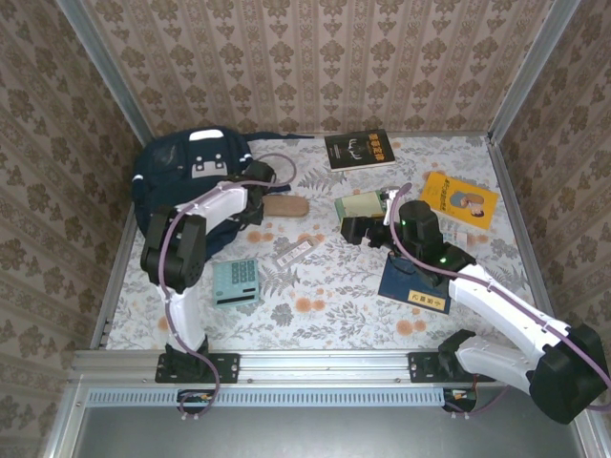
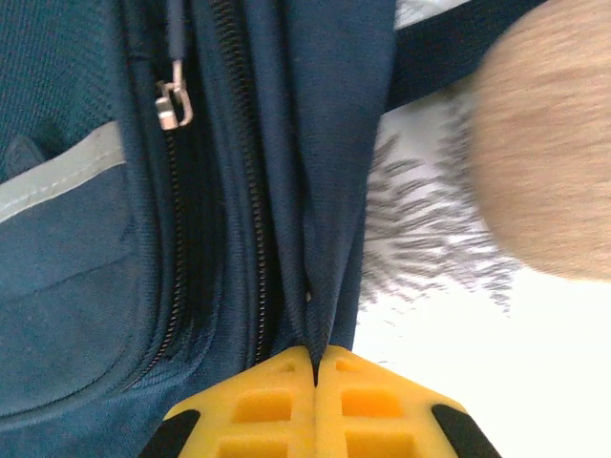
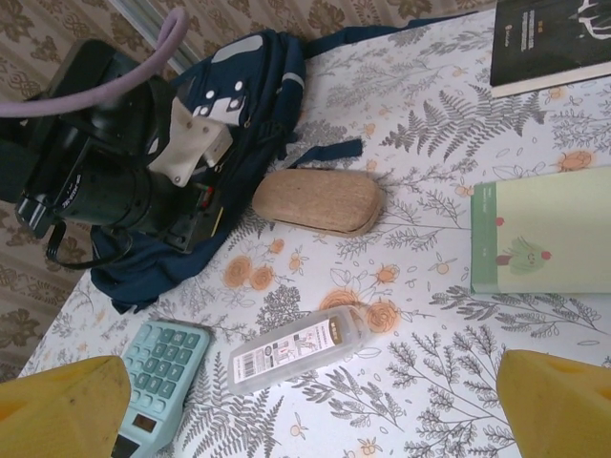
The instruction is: Pack the student bag
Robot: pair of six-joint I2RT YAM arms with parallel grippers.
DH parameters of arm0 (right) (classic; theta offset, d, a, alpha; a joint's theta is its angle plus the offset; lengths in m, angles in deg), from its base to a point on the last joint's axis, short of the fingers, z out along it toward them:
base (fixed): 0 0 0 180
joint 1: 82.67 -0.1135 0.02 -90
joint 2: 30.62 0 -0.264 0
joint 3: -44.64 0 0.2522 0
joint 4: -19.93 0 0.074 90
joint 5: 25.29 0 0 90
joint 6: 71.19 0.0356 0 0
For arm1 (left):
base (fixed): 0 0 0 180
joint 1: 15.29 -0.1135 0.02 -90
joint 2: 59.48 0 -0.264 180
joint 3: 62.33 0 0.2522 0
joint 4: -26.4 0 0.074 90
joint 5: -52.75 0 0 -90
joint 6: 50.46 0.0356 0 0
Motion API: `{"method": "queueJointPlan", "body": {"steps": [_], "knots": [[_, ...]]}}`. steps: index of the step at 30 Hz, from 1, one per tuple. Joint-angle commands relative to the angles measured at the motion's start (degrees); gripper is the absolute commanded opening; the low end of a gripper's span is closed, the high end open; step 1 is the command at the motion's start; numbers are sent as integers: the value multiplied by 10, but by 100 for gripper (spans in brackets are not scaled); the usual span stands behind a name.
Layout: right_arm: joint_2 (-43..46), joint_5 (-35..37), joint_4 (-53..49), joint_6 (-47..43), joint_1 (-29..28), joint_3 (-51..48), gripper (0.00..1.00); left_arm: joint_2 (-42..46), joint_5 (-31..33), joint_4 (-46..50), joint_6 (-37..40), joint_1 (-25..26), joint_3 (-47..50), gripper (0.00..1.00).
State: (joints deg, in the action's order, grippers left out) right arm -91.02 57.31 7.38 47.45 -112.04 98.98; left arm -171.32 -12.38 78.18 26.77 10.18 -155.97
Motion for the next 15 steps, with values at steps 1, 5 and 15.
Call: {"method": "queueJointPlan", "body": {"steps": [1, 5, 15], "knots": [[0, 1, -8, -10, -4, 21, 100, -23, -23, 23, 1, 49, -47, 0], [4, 11, -12, -9, -4, 21, 100, -44, -53, 30, -22, 80, -83, 0], [28, 58, -21, -7, -5, 13, 100, -103, -86, 59, -51, 159, -198, 0]]}}
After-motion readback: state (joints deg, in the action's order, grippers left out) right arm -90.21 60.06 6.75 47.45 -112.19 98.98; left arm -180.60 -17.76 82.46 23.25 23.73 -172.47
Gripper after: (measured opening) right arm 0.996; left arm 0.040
